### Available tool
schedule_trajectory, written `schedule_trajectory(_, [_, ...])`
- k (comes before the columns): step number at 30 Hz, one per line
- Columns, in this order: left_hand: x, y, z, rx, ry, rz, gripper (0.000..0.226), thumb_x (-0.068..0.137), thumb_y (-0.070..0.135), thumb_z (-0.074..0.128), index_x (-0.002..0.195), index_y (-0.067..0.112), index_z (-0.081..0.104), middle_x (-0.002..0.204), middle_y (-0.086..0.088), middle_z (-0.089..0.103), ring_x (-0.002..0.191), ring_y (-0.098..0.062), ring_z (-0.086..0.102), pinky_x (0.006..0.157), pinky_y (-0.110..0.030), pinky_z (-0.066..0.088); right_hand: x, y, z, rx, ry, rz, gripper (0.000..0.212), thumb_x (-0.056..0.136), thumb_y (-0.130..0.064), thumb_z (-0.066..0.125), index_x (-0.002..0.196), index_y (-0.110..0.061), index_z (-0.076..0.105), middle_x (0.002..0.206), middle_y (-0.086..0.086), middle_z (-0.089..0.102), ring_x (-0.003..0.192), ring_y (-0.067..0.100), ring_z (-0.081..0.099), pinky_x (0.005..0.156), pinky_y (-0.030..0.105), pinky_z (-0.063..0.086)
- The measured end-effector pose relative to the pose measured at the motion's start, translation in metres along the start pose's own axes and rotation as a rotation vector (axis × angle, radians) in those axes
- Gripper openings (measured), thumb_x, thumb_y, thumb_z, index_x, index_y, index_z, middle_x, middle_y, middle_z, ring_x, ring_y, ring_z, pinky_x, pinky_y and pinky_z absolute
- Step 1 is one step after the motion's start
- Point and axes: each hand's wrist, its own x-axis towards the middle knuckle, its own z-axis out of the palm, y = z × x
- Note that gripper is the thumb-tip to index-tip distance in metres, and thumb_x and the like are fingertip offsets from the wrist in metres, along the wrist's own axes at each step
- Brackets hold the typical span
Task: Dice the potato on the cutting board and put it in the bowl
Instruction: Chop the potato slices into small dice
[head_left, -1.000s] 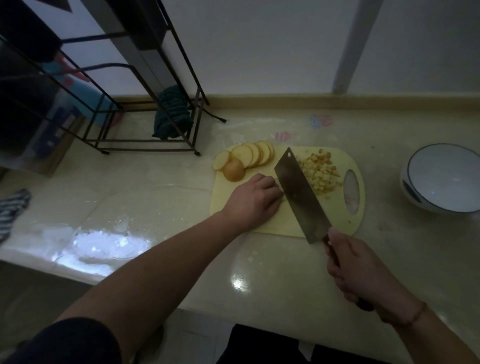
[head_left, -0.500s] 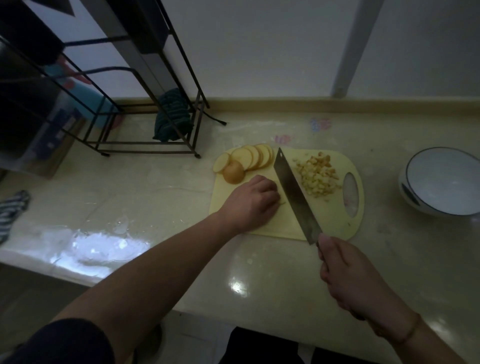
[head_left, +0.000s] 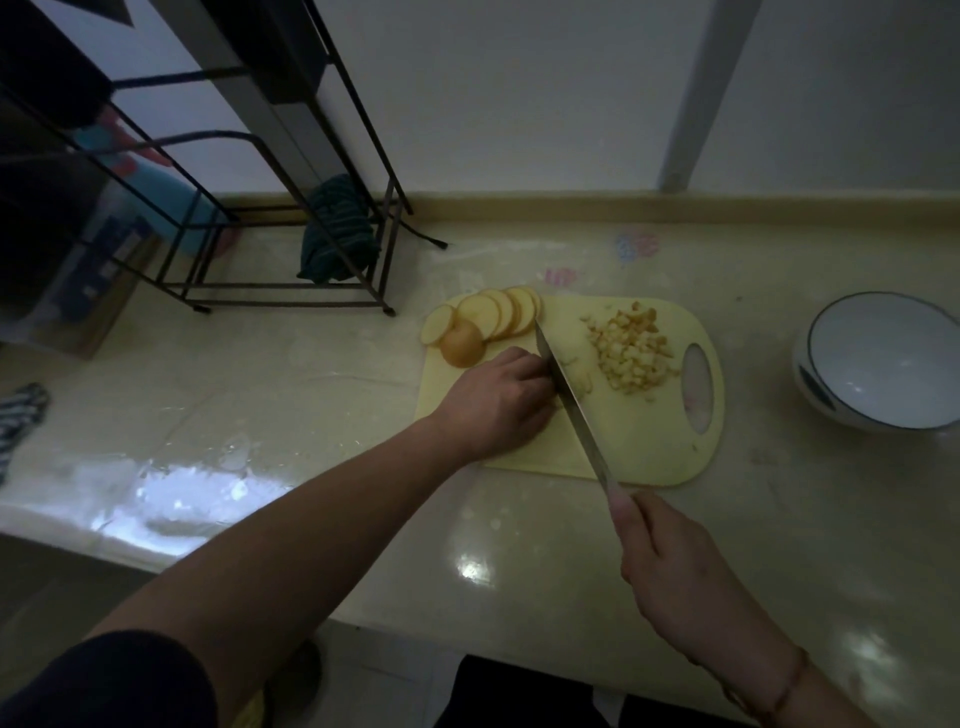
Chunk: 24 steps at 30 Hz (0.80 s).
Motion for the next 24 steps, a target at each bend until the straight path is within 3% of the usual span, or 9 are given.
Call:
schedule_trajectory(4, [0.000,0.000,0.000,-0.003,-0.003,-0.006,0.029,0.091,0.027,0.057,0.099,0.006,0.075,0.100,-0.011,0.068,0.091,-0.031,0.061,0.062,-0.041,0.054,0.003,0.000,0.003,-0.024,-0.001,-0.004,0.043,0.095,-0.049,0.032,0.077,-0.018,0.055,0.062,0.001,0.059,0.062,0.012,0.057,0.066,0.036,0.043])
schedule_trajectory(7, [0.000,0.000,0.001,-0.017,0.002,-0.012,0.026,0.091,0.027,0.060,0.098,0.007,0.075,0.100,-0.011,0.068,0.091,-0.031,0.061,0.064,-0.042,0.053,0.015,-0.002,0.008,-0.050,-0.003,-0.026,0.043,0.095,-0.050,0.030,0.073,-0.018,0.049,0.064,-0.002,0.055,0.062,0.010,0.053,0.060,0.031,0.032])
schedule_trajectory(10, [-0.001,0.000,0.003,-0.007,0.025,-0.009,0.021,0.089,0.024,0.067,0.099,0.007,0.075,0.103,-0.010,0.068,0.091,-0.030,0.061,0.062,-0.041,0.053,0.023,-0.005,0.007,-0.065,-0.022,-0.029,0.044,0.098,-0.047,0.030,0.072,-0.017,0.048,0.066,-0.002,0.054,0.062,0.009,0.053,0.055,0.024,0.033])
schedule_trajectory(13, [-0.003,0.001,0.001,-0.004,0.046,0.008,0.016,0.087,0.019,0.072,0.098,0.007,0.076,0.101,-0.009,0.068,0.090,-0.028,0.061,0.062,-0.037,0.054,0.024,-0.001,-0.002,0.003,-0.012,0.003,0.053,0.093,-0.055,0.027,0.075,-0.013,0.053,0.063,0.000,0.057,0.056,0.013,0.052,0.053,0.028,0.038])
schedule_trajectory(17, [-0.003,0.003,-0.001,-0.004,0.050,0.020,0.013,0.087,0.018,0.074,0.095,0.007,0.076,0.096,-0.010,0.067,0.091,-0.028,0.061,0.065,-0.035,0.054,0.024,0.006,-0.011,0.129,-0.029,0.096,0.062,0.080,-0.071,0.023,0.070,-0.015,0.047,0.056,-0.001,0.050,0.043,0.007,0.040,0.050,0.022,0.030])
schedule_trajectory(24, [-0.005,0.004,-0.003,-0.079,0.041,-0.064,0.015,0.087,0.019,0.075,0.094,0.006,0.075,0.101,-0.009,0.068,0.093,-0.025,0.062,0.071,-0.036,0.056,0.016,0.001,-0.006,0.092,-0.012,0.037,0.061,0.083,-0.066,0.026,0.074,-0.011,0.051,0.059,0.002,0.053,0.040,0.004,0.041,0.049,0.023,0.031])
